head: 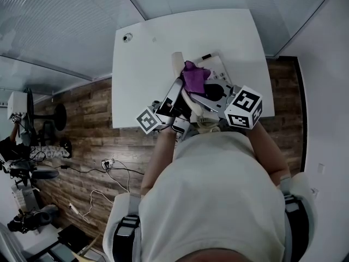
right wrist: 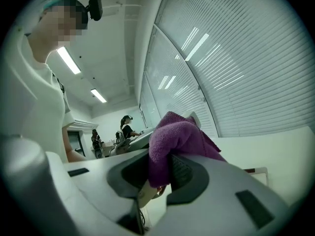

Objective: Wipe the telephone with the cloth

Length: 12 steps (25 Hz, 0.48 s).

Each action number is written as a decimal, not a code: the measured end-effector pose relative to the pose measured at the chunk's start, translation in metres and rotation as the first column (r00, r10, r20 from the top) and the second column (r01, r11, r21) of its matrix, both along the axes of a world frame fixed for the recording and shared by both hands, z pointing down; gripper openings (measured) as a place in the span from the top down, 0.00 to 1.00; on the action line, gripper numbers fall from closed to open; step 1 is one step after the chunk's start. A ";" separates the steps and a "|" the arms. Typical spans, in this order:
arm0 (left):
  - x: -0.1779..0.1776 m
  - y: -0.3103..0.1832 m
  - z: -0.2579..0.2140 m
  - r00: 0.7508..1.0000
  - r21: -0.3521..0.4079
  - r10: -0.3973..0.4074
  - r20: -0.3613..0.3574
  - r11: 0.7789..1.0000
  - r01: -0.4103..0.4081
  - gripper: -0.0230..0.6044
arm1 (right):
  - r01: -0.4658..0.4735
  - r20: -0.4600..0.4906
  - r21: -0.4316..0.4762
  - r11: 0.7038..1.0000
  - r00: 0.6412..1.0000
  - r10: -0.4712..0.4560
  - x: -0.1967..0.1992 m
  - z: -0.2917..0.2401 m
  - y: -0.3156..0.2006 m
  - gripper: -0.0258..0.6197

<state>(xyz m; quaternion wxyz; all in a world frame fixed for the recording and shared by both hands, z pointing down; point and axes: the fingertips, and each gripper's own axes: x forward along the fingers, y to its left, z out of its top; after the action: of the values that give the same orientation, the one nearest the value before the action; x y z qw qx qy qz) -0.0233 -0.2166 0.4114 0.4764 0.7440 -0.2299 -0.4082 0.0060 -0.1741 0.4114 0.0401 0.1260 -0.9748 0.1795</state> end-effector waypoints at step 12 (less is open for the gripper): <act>-0.009 -0.004 0.005 0.999 -0.012 -0.046 0.006 0.999 0.046 0.61 | 0.088 -0.028 -0.005 0.996 0.996 -0.088 0.002 0.008 0.015 0.82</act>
<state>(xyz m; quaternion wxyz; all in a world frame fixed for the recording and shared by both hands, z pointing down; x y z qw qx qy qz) -0.0324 -0.2208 0.4168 0.4706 0.7370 -0.2507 -0.4154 0.0083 -0.1590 0.4189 0.0619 0.0852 -0.9784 0.1778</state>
